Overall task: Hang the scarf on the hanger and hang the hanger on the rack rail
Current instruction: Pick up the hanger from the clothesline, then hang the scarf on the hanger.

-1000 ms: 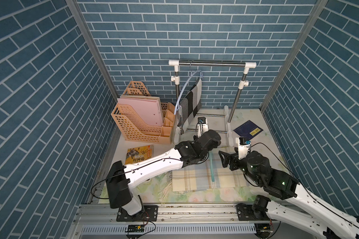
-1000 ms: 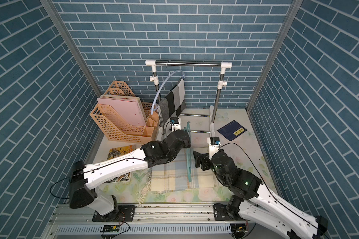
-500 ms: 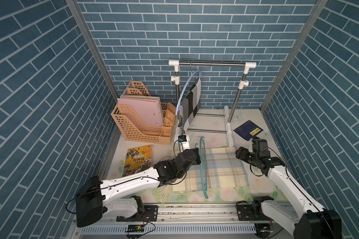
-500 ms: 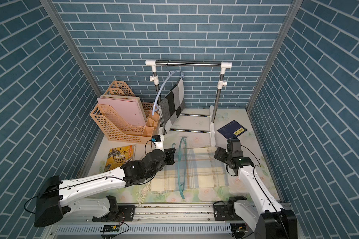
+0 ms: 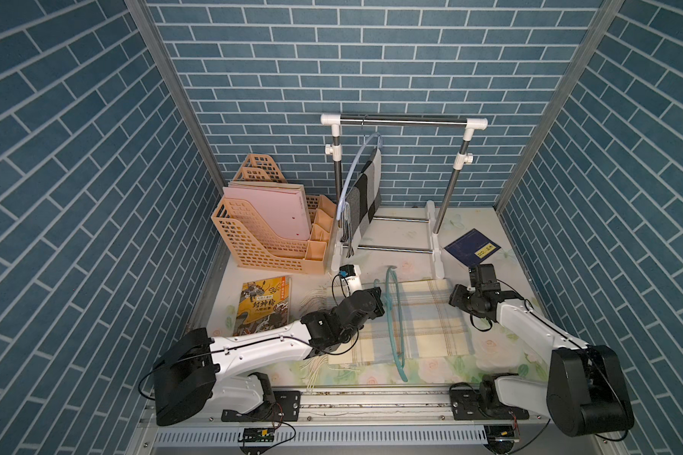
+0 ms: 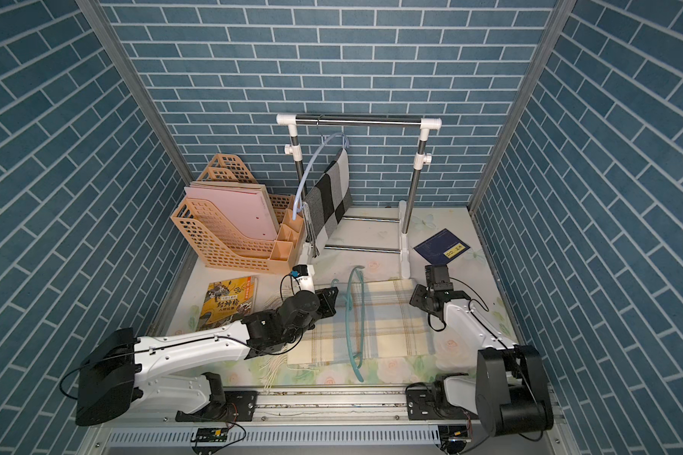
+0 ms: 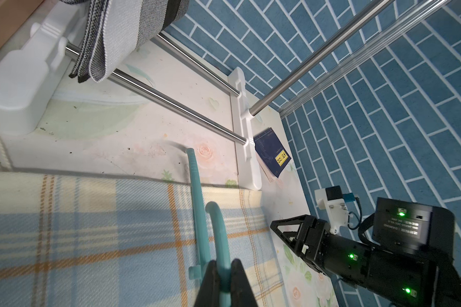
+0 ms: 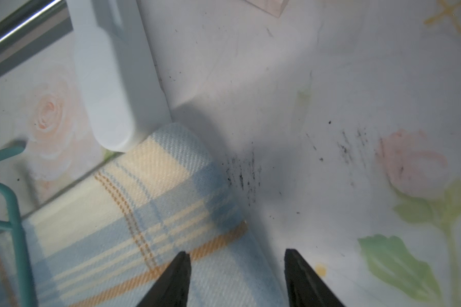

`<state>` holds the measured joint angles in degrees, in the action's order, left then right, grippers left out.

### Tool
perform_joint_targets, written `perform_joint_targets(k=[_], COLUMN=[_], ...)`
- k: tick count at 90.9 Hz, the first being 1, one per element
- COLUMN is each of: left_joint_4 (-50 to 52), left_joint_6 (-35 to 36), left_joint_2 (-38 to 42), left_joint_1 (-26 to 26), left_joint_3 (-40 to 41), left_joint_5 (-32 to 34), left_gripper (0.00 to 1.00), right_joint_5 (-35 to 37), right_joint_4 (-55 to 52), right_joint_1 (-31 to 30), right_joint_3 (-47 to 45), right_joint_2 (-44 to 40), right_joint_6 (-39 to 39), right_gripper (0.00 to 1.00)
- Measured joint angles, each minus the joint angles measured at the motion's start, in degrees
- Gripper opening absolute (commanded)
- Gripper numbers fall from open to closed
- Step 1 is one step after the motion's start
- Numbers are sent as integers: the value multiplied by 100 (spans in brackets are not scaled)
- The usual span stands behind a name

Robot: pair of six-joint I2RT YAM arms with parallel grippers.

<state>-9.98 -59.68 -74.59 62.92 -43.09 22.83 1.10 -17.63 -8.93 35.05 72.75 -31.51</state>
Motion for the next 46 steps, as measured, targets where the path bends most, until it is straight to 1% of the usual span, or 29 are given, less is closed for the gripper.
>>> perform_joint_targets(k=[16,25,33,39,46], left_joint_4=[-4,-2,7,26,39], left_joint_6=[15,24,55,105,188], left_joint_2=[0,-4,-31,-42,-42], left_joint_1=[0,0,0,0,0], left_joint_3=[0,0,0,0,7], left_joint_5=[2,2,0,-2,-2], left_gripper=[0,0,0,0,0], right_joint_5=[22,20,13,-22,-76], right_joint_4=[177,245,334,396,476], right_joint_1=[0,0,0,0,0], right_joint_3=[-98,-149,-170,-188,-232], right_joint_2=[328,433,503,514,509], right_joint_6=[42,42,87,98,98], right_gripper=[55,48,38,27,13])
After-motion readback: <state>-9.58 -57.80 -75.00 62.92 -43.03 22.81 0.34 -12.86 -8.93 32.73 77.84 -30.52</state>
